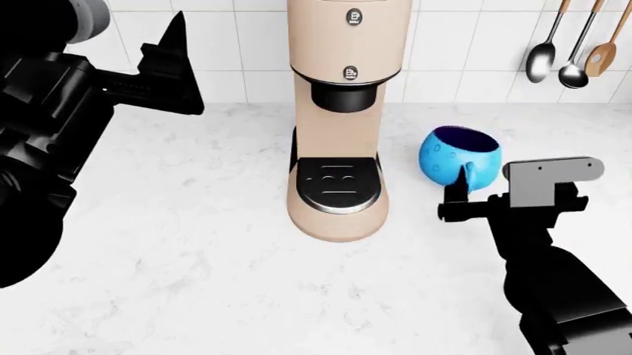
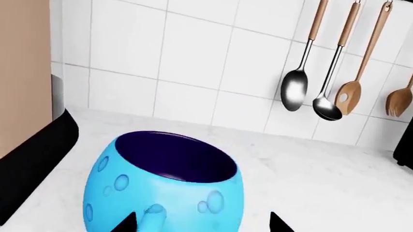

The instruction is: Pick the mug from under the coffee machine dispenser and place it on the counter.

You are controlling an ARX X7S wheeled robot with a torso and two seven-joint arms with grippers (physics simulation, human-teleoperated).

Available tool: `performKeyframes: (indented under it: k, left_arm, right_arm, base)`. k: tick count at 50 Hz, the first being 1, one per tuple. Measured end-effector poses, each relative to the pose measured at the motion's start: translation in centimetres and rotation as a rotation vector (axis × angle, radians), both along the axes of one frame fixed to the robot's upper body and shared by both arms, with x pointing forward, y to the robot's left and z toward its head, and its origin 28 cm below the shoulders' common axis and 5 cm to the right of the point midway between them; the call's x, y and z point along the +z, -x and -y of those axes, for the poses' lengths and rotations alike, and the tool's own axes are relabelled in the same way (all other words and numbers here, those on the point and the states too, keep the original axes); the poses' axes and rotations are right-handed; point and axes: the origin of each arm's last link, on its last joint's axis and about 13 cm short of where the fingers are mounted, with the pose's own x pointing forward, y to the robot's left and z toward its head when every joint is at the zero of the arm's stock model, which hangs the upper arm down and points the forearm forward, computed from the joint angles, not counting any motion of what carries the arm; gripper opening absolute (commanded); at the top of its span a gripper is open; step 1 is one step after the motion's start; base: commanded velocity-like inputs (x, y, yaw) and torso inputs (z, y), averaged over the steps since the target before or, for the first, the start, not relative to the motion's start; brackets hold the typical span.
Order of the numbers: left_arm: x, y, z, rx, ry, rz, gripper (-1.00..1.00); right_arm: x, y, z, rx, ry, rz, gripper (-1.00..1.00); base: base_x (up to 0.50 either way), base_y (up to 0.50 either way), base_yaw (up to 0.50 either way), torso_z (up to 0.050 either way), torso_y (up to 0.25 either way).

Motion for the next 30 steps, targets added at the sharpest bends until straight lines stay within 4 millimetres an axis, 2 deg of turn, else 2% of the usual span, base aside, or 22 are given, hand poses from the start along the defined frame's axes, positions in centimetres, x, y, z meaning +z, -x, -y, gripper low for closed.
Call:
performKeyframes:
  k: [13, 30]
  left_arm:
    - [0.2, 0.3, 0.1, -0.004, -0.001, 0.006, 1.00]
    - [0.4, 0.7, 0.1, -0.009, 0.005, 0.019, 1.00]
  right_arm:
    - [0.8, 1.1, -0.2, 0.044, -0.012, 0.028, 1.00]
    - [3.3, 3.8, -0.6, 0.076, -0.003, 0.097, 1.00]
  base:
    - [0.00, 0.00, 0.00, 0.000, 0.000]
    - [0.00, 0.00, 0.00, 0.000, 0.000]
